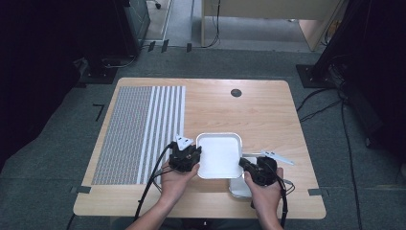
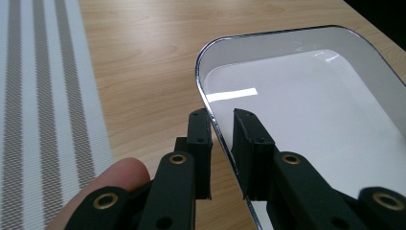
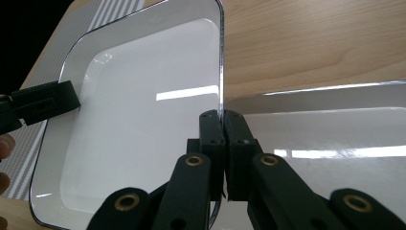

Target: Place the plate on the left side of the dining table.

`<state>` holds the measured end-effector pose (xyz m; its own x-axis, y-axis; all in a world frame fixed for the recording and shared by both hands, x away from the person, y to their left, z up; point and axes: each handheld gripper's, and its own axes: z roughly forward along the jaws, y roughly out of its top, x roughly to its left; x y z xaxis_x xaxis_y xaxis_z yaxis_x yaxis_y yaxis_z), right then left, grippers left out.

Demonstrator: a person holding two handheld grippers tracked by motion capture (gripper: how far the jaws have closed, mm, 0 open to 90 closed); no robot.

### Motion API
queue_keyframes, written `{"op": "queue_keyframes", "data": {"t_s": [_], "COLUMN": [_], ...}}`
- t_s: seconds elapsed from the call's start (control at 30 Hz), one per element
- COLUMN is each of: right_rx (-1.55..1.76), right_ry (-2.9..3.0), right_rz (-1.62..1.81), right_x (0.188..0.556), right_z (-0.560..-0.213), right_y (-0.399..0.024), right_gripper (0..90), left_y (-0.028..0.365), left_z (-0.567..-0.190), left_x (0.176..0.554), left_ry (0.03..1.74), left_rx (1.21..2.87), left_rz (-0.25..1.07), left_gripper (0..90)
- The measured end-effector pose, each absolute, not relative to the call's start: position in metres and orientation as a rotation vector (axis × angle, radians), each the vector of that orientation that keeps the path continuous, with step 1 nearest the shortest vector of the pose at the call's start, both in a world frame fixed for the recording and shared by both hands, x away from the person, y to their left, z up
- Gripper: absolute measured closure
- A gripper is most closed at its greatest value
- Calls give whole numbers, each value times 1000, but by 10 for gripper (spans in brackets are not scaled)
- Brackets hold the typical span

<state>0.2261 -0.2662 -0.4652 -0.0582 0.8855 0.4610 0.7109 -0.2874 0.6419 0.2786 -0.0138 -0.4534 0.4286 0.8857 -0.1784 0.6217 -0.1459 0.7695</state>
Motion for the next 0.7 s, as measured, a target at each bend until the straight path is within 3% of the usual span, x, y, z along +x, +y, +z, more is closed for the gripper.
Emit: {"op": "queue_keyframes", "data": {"t_s": [0.7], "right_rx": [1966], "right_ry": [1798], "right_rz": [1309], "right_x": [257], "right_z": [-464], "right_y": [-198], "right_gripper": [888], "left_y": [50], "left_z": [-450], "left_x": [294], "left_ry": [1369], "left_rx": [1811], "left_rz": [489], "left_gripper": [779]}}
